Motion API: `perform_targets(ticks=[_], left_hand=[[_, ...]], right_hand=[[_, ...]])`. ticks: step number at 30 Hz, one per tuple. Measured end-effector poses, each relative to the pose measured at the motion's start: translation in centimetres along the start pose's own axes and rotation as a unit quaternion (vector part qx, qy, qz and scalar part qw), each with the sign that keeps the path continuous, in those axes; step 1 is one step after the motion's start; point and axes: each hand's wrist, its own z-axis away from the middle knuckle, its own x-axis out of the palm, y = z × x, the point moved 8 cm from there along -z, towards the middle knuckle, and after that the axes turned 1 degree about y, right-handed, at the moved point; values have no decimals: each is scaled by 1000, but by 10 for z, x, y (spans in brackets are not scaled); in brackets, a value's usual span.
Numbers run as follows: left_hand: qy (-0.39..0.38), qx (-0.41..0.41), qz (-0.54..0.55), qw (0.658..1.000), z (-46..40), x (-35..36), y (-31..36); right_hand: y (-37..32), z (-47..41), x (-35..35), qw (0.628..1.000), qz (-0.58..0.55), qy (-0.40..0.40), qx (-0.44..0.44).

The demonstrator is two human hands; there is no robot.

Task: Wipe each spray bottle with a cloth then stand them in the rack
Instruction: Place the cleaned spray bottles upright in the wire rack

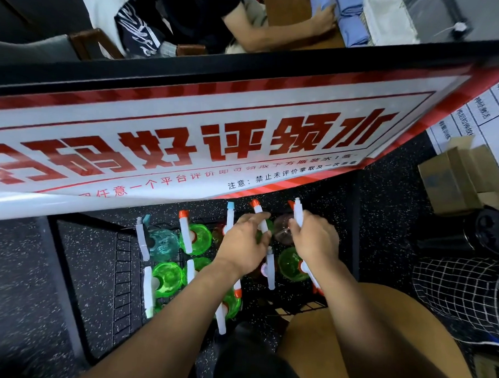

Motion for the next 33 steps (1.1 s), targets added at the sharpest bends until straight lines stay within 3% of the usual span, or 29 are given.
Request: perform_targets(ticks=[6, 33], left_hand=[[-1, 14, -7, 1000, -1, -1, 3], [-33, 3, -20, 999, 13, 8, 12]], right_hand=[[-3, -2, -3, 1000, 9, 26, -2], [10, 18, 2, 997, -53, -1, 51]])
